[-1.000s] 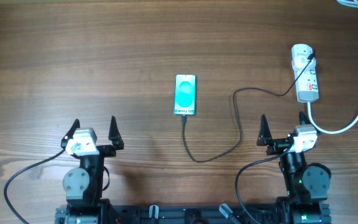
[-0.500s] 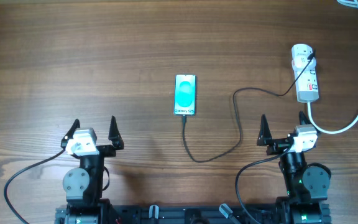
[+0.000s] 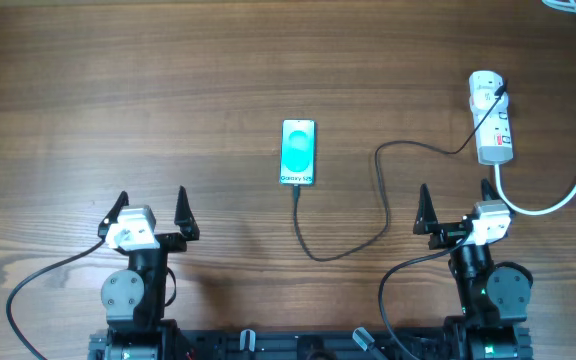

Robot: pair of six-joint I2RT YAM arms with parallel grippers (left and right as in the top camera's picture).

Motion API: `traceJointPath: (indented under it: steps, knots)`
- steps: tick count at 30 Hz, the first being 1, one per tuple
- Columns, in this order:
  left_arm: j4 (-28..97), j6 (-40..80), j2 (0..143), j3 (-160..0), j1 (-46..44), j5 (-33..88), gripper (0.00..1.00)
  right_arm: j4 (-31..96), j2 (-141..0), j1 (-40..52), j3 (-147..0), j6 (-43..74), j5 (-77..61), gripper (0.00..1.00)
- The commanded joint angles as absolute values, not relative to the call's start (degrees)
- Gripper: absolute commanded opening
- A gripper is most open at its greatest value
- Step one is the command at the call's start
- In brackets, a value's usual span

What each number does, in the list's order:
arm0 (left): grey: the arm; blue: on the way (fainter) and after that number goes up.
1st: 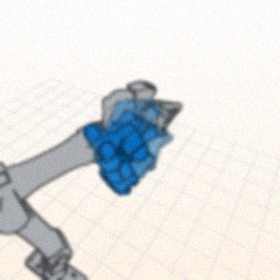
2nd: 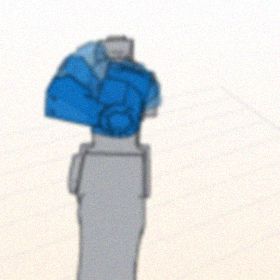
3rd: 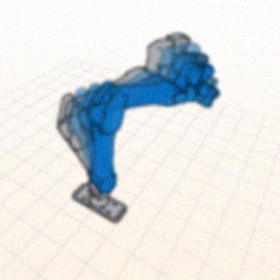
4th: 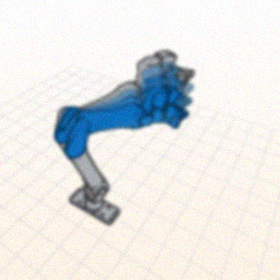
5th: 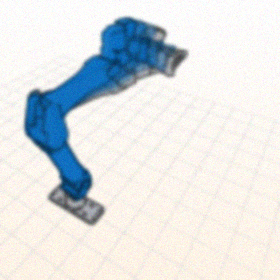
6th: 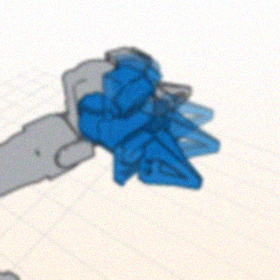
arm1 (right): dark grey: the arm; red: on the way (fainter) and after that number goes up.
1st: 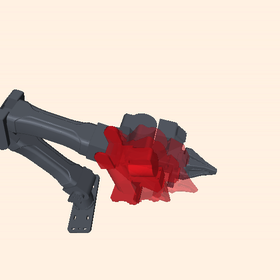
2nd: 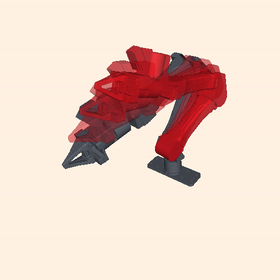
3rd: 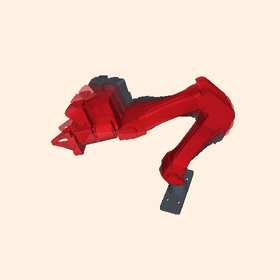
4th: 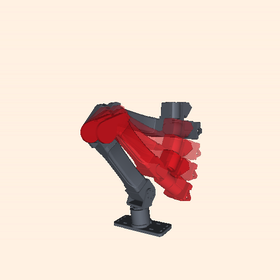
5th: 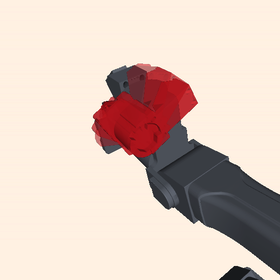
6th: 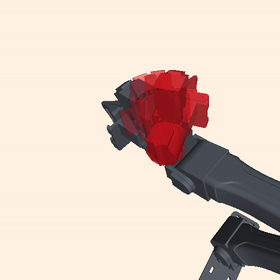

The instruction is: Plug charger to phone and switch on socket

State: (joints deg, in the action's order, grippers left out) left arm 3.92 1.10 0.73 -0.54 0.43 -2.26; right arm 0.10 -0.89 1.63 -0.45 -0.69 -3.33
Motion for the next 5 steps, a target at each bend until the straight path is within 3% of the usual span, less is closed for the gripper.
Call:
traceJointPath:
  steps: [1, 5]
  knots:
    - [4.0, 0.2, 0.2, -0.3, 0.1, -2.6, 1.00, -0.1, -0.6, 1.8, -0.3, 0.0, -2.5, 1.00]
    - [4.0, 0.2, 0.2, -0.3, 0.1, -2.6, 1.00, -0.1, -0.6, 1.8, -0.3, 0.0, -2.5, 1.00]
